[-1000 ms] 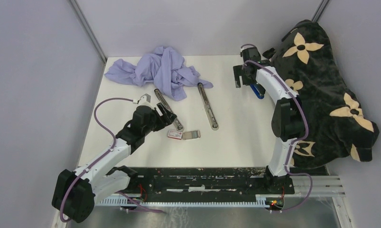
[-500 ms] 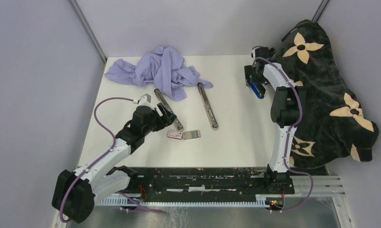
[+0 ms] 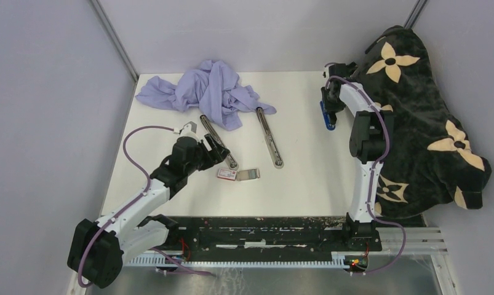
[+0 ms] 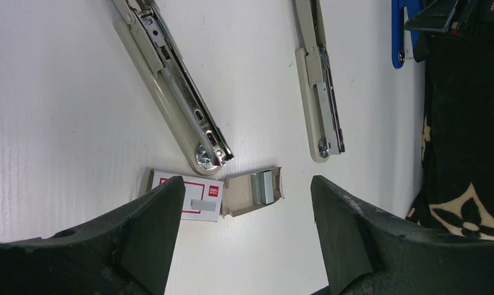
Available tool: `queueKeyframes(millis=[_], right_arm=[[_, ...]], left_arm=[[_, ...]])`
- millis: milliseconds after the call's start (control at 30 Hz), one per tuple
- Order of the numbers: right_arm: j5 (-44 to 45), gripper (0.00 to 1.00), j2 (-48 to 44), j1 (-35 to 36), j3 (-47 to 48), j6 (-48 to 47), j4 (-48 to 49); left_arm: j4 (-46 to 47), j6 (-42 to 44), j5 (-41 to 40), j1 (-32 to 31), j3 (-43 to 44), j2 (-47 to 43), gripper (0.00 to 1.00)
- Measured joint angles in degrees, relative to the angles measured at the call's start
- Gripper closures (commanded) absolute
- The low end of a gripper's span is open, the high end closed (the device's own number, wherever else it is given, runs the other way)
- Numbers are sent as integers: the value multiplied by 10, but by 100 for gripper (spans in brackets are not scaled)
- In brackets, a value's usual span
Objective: Load the staples into the stapler
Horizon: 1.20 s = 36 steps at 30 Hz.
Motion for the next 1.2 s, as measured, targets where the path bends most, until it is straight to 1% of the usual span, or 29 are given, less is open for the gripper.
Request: queueKeyframes(millis=[167,333,500,633,867,1033,1200], right_arm=[[-8,86,-28,2,-43,31,7],[-24,98,-81,10,-122,78,24],[-51,99,-154,34,-220,135,48],[-71,99,-211,67,-276,177,81],[-99,99,-301,137,-330,240,143],[-118,99,-339,184,-361,281,193],[-130,99,-363,226,-382,311,219]], left_arm=[[5,0,20,0,0,9,18],[22,0,50,0,4,28,18],[46,-3,79,0,8,46,18],[66,-10,101,-1,9,65,18],[95,-32,121,-19,19,101,18],[111,-43,128,-39,39,122,18],[122,-49,127,-49,59,143,19]])
